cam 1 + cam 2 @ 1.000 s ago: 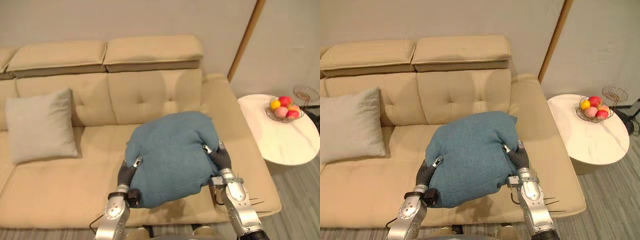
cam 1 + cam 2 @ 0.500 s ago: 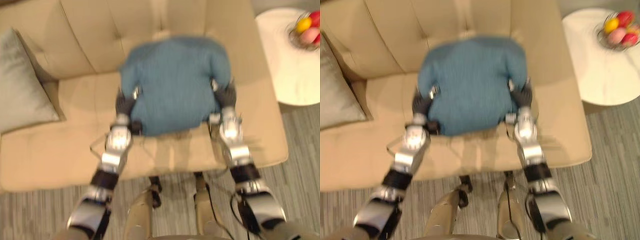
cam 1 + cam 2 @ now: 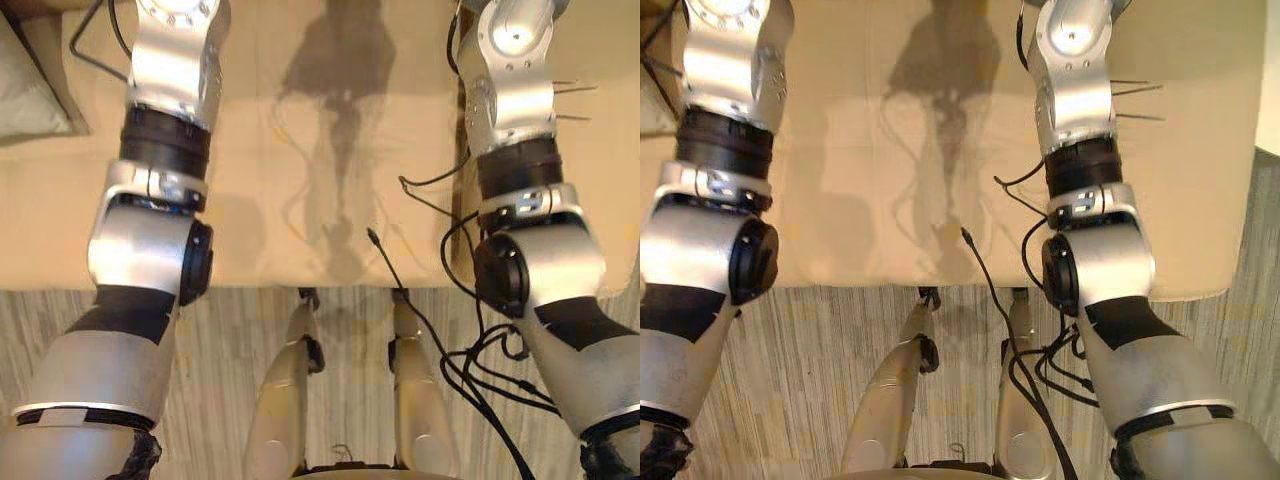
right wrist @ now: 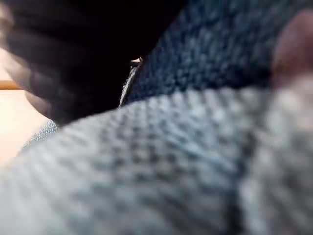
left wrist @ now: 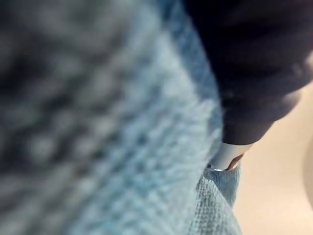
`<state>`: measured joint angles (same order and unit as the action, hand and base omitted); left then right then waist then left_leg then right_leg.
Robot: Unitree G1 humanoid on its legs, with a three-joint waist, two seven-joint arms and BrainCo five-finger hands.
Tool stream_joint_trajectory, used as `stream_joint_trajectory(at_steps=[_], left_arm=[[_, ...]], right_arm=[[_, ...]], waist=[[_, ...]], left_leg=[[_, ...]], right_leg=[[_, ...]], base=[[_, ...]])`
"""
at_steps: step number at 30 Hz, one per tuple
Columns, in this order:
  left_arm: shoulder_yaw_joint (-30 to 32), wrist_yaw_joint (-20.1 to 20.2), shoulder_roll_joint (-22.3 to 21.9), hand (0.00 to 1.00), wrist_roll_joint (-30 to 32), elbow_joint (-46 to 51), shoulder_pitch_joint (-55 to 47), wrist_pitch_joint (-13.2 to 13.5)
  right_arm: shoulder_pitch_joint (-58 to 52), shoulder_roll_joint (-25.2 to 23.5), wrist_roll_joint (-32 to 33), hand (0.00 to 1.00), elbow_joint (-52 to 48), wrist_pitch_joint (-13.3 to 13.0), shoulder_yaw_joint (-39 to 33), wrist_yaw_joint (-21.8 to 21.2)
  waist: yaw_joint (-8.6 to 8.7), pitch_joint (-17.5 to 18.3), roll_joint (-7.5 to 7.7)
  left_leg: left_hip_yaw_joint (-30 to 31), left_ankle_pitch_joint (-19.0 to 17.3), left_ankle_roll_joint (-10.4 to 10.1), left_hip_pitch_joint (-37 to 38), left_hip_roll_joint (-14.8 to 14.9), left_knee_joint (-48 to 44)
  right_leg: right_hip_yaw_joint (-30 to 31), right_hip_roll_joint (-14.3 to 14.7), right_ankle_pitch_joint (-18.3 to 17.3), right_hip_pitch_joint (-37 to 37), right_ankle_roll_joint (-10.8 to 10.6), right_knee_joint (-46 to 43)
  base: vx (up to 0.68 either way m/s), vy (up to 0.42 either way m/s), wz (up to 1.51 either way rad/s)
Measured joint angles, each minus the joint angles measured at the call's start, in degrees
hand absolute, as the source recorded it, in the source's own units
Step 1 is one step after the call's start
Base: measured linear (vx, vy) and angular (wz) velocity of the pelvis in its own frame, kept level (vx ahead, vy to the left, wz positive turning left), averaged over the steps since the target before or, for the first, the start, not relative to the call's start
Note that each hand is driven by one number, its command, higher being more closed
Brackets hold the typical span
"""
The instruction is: Pick up cushions and gather them together orderly.
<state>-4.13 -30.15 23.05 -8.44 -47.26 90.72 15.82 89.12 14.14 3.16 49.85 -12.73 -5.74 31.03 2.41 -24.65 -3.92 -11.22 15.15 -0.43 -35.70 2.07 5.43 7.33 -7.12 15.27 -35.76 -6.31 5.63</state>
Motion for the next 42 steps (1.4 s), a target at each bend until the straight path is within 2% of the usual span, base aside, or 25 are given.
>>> stream_joint_trajectory(at_steps=[3,6,9,12,15,20,24,26,29,31,32,33,35,36,37,39,41,42], left_arm=[[0.1,0.8,0.0,0.00,-1.2,-5.2,1.3,-0.3],[2.7,3.8,-1.7,0.00,-2.9,-7.7,0.0,-0.5],[5.0,5.5,-4.6,0.00,-5.0,-7.9,-4.0,-0.6],[8.1,7.0,-6.6,0.00,-6.3,-7.8,-8.6,-0.7],[9.3,8.7,-7.5,0.00,-7.0,-7.3,-13.8,-0.3],[10.8,10.3,-6.1,0.00,-7.3,-6.1,-18.3,-0.4],[11.5,11.4,-3.9,0.00,-7.4,-1.9,-23.5,-0.6],[11.4,11.4,-2.5,0.00,-7.4,4.2,-27.6,-0.5],[10.5,11.3,-2.0,0.00,-7.3,18.8,-39.6,0.4],[8.6,12.5,-3.1,0.00,-7.1,28.0,-52.6,2.4],[8.6,12.9,-3.9,0.00,-7.0,30.1,-56.1,2.5],[8.1,13.9,-5.8,0.00,-6.7,32.6,-62.9,3.1],[6.3,16.4,-8.8,0.00,-6.5,33.8,-73.9,3.2],[5.3,17.2,-9.5,0.00,-6.3,33.8,-76.6,3.1],[3.5,19.9,-10.7,0.00,-4.7,33.7,-83.2,2.6],[2.2,22.5,-11.2,0.00,-2.8,33.1,-89.6,2.0],[1.8,26.8,-11.7,0.00,0.3,27.7,-96.7,1.5],[1.9,27.5,-11.7,0.00,0.6,25.9,-97.7,1.2]], right_arm=[[2.1,1.1,4.3,0.00,6.0,0.3,0.1,-2.7],[1.6,1.6,9.3,0.00,10.1,1.1,1.3,-6.1],[-2.0,1.8,11.6,0.00,10.1,2.4,4.8,-8.2],[-5.4,1.5,13.6,0.00,9.9,3.0,9.3,-10.4],[-8.5,1.5,14.8,0.00,7.1,2.9,11.4,-11.9],[-14.3,2.2,15.3,0.00,1.7,2.4,12.5,-13.2],[-20.5,4.3,15.4,0.00,-9.3,1.7,12.3,-14.8],[-25.3,5.8,15.4,0.00,-17.3,1.4,11.4,-14.9],[-38.7,6.7,14.5,0.00,-33.1,-0.6,7.6,-14.9],[-53.5,6.2,12.3,0.00,-43.8,-2.5,5.5,-15.1],[-57.2,6.0,11.7,0.00,-46.0,-2.8,5.3,-15.1],[-64.2,4.9,10.2,0.00,-48.9,-3.5,5.0,-15.5],[-74.8,2.2,7.5,0.00,-49.9,-4.0,5.3,-18.3],[-77.8,1.4,7.3,0.00,-50.1,-4.1,5.4,-19.2],[-84.5,-0.4,6.0,0.00,-49.8,-4.0,6.1,-21.9],[-90.3,-1.8,4.5,0.00,-48.7,-3.7,7.1,-24.9],[-97.2,-2.6,1.7,0.00,-41.8,-3.5,7.5,-29.2],[-98.3,-2.6,1.1,0.00,-39.2,-3.4,7.5,-30.1]], waist=[[-0.40,-1.6,0.02],[-0.89,-2.2,-0.04],[-1.77,-2.5,0.00],[-1.81,-2.5,0.00],[-1.72,-2.4,0.00],[-1.81,-2.4,0.01],[-1.90,-2.4,0.01],[-2.38,-2.4,0.01],[-3.23,-2.4,0.08],[-3.29,-2.1,0.41],[-3.17,-1.8,0.44],[-3.26,0.4,0.89],[-3.28,4.6,1.59],[-3.28,5.3,1.72],[-3.42,6.1,2.31],[-3.29,7.1,2.96],[-2.95,11.4,3.55],[-2.86,12.2,3.74]], left_leg=[[0.7,0.2,-0.1,-1.5,0.0,0.0],[1.6,0.4,-0.2,-3.8,0.1,0.0],[1.6,0.4,-0.2,-4.7,0.6,0.0],[1.6,0.4,-0.2,-5.2,0.9,0.0],[1.2,0.3,-0.3,-5.0,1.3,0.0],[-0.1,0.3,-0.5,-3.5,2.1,0.0],[-0.5,0.7,-1.4,-3.3,3.0,0.0],[-0.4,1.0,-1.5,-2.3,3.7,0.0],[-0.1,0.2,-2.4,2.1,4.3,-1.3],[0.6,-3.2,-2.5,6.5,4.7,-5.5],[0.8,-3.9,-2.5,7.6,4.7,-6.4],[1.0,-5.7,-2.9,8.8,4.7,-7.8],[1.3,-7.2,-2.9,10.7,4.9,-8.3],[1.4,-7.4,-2.9,11.5,4.9,-8.4],[1.5,-7.8,-3.2,14.2,4.9,-8.3],[1.5,-8.6,-3.6,16.7,4.9,-8.3],[1.5,-9.3,-3.6,19.0,4.6,-7.7],[1.5,-9.4,-3.6,19.8,4.6,-7.4]], right_leg=[[-0.9,0.0,0.0,-1.1,0.0,0.0],[-2.2,-0.1,0.0,-2.8,0.0,0.0],[-2.8,0.1,0.0,-3.4,0.0,0.0],[-2.8,0.4,0.0,-3.7,0.0,0.0],[-2.6,0.7,0.0,-3.9,0.0,-0.5],[-2.3,1.1,-0.8,-4.0,0.3,-2.7],[-2.4,2.0,-1.4,-4.6,0.6,-4.1],[-2.5,2.6,-1.7,-4.1,1.0,-5.1],[-2.9,3.1,-3.8,0.0,1.5,-7.4],[-4.0,3.1,-8.0,4.4,1.9,-12.4],[-4.2,3.0,-9.1,5.4,1.8,-13.7],[-4.5,2.9,-11.3,6.3,1.7,-15.8],[-5.5,2.7,-14.0,8.1,1.9,-17.3],[-5.8,2.7,-14.5,8.9,1.9,-17.6],[-6.0,2.7,-15.2,11.5,2.0,-17.6],[-5.9,2.9,-15.8,14.0,2.1,-17.3],[-5.9,3.0,-16.0,16.7,2.1,-15.6],[-5.9,3.0,-16.0,17.5,2.1,-15.2]], base=[[-0.01,0.044,0.14],[0.02,0.061,0.15],[0.03,0.052,0.06],[0.03,0.052,0.02],[0.01,0.043,-0.07],[-0.03,0.029,-0.12],[-0.06,-0.005,-0.07],[-0.05,-0.021,-0.06],[-0.04,-0.038,0.04],[-0.01,-0.059,0.20],[0.03,-0.063,0.20],[0.04,-0.049,0.17],[0.05,-0.064,0.17],[0.08,-0.079,0.17],[0.06,-0.060,0.10],[0.05,-0.045,0.00],[0.09,-0.023,-0.05],[0.13,-0.005,-0.05]])
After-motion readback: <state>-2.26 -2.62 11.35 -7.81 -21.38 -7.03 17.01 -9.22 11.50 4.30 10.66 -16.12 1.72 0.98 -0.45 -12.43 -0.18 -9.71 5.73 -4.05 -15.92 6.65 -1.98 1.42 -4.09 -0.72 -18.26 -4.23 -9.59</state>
